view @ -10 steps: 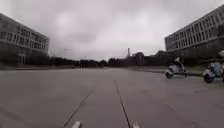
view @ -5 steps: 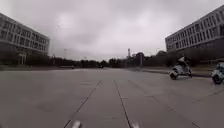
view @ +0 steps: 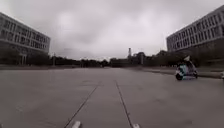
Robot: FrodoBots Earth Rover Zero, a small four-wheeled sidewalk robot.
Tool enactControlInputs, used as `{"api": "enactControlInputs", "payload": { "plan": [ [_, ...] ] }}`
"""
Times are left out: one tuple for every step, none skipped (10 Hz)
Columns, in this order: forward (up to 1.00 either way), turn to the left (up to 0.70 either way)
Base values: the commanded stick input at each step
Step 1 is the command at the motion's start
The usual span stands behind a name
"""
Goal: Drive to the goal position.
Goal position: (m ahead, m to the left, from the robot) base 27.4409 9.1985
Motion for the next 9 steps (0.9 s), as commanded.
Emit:
{"api": "enactControlInputs", "payload": {
  "plan": [
    [0.7, 0.0],
    [0.7, 0.0],
    [0.7, 0.0],
    [0.7, 0.0],
    [0.7, 0.0],
    [0.7, 0.0],
    [0.7, 0.0],
    [0.7, 0.0],
    [0.7, 0.0]
  ]
}}
